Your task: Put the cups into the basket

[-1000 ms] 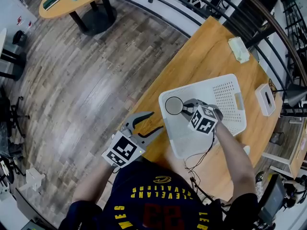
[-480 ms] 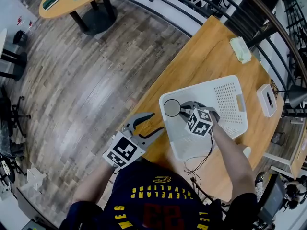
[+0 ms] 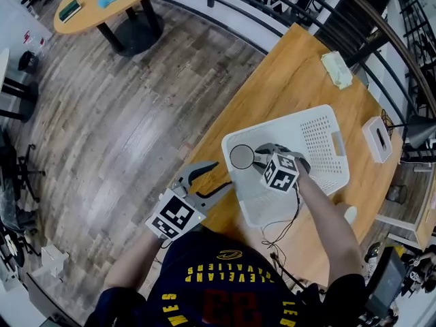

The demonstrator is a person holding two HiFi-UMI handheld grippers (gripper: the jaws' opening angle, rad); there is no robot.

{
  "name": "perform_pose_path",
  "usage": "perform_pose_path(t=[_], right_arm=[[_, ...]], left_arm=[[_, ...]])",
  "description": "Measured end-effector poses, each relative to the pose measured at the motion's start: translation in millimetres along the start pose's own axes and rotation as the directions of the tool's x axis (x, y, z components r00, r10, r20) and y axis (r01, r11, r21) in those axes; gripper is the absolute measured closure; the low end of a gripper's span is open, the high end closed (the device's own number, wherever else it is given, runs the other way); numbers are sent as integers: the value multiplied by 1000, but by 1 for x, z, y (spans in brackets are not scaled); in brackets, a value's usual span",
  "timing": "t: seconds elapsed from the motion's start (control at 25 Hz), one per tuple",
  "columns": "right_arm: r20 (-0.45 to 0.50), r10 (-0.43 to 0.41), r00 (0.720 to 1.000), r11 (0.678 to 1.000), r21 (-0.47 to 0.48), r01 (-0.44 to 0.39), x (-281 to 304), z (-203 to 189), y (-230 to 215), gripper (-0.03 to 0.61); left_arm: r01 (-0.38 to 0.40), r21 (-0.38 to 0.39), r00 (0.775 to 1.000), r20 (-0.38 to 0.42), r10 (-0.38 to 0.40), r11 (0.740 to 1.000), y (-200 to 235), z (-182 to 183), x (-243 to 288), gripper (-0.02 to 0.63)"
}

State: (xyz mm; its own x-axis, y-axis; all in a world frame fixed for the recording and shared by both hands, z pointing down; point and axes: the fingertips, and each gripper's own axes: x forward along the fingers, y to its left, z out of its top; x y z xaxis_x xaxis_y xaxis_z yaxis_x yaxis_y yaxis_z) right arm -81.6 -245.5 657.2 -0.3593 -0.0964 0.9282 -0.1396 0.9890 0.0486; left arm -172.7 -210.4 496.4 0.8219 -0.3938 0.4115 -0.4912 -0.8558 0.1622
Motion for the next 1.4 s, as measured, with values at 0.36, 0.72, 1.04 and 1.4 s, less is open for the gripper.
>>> perform_pose_path(t=[0.36, 0.72, 1.04, 1.4], right_arm=[[42, -120, 992, 992, 40, 118, -56, -6, -16, 417], [382, -531, 756, 835, 384, 393, -206, 45, -38, 447], [424, -715, 557, 664, 663, 347, -278, 6, 27, 540], [227, -859, 459, 359, 906, 223, -289, -96, 124, 557]], left_arm=[[0, 45, 1000, 26, -1, 999, 1, 18, -10, 393], [-13, 59, 991, 131, 6, 998, -1, 64, -19, 393], [16, 66, 985, 170, -27, 998, -50, 94, -10, 396], [158, 102, 972, 161, -173, 982, -155, 95, 12, 501]])
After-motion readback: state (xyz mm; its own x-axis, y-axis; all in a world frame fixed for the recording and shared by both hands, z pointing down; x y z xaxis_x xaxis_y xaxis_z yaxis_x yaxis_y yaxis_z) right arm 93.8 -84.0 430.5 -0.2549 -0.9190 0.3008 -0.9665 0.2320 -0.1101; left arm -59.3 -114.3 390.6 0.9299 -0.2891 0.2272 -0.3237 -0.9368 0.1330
